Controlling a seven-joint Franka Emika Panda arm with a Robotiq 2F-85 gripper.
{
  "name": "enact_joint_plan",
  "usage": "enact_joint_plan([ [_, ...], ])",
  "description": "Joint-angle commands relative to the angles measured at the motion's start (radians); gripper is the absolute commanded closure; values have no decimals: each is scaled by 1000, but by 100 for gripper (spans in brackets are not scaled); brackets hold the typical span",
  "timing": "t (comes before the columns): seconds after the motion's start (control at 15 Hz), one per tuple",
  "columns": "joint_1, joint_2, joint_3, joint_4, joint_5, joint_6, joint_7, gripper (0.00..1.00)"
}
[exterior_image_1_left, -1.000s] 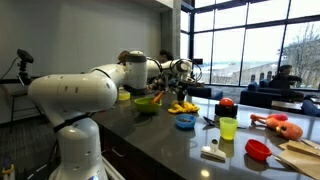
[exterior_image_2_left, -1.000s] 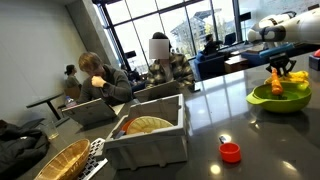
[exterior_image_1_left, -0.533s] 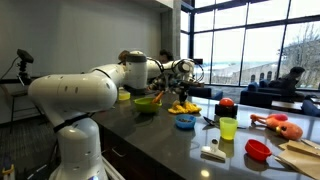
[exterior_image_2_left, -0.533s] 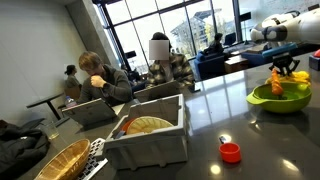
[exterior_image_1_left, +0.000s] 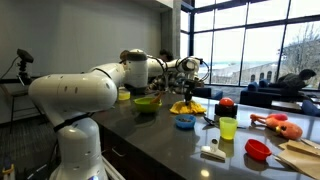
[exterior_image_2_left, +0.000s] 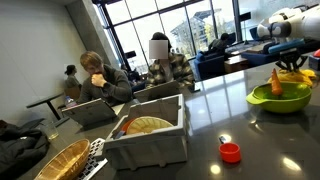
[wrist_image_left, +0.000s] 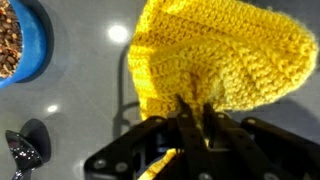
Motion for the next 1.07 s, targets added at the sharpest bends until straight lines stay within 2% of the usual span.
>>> enact_joint_plan([
  [0.0, 0, 50, -21, -21, 15, -4, 2, 97],
  [1.0, -4, 125, -99, -178, -3, 43, -53, 97],
])
